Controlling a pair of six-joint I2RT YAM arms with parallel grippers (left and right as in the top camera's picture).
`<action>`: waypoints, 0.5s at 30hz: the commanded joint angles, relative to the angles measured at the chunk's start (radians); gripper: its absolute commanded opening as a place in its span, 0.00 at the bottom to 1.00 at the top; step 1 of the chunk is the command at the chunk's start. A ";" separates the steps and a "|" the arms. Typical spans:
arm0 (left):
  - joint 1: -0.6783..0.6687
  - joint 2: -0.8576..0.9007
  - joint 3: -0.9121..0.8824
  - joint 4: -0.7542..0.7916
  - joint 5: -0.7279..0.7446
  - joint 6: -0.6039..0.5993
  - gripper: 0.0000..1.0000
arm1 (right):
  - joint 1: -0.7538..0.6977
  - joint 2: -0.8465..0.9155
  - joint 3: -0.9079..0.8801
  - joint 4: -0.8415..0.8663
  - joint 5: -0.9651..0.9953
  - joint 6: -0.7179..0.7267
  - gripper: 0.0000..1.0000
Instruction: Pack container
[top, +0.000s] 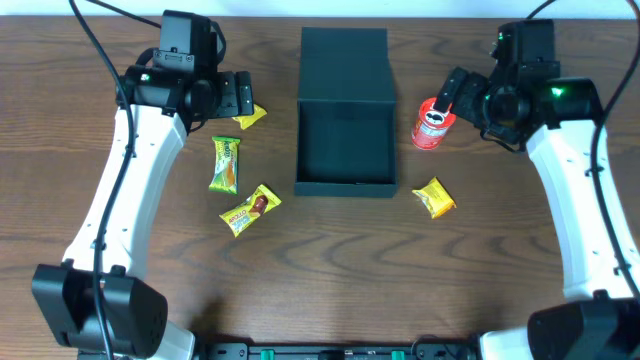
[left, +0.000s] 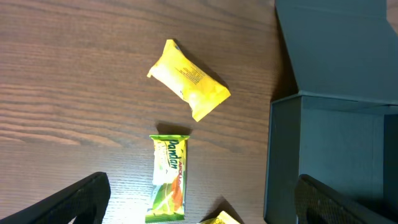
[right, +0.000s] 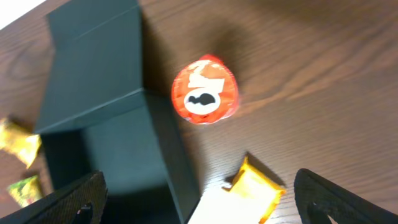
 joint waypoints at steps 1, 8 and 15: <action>0.002 0.018 0.021 -0.001 0.003 -0.006 0.95 | -0.003 0.045 0.012 0.017 0.077 0.058 0.99; 0.002 0.019 0.021 0.000 -0.010 -0.006 0.95 | 0.008 0.199 0.011 0.161 0.013 0.058 0.99; 0.002 0.019 0.021 -0.003 -0.023 -0.006 0.95 | 0.014 0.314 0.011 0.214 0.028 0.111 0.99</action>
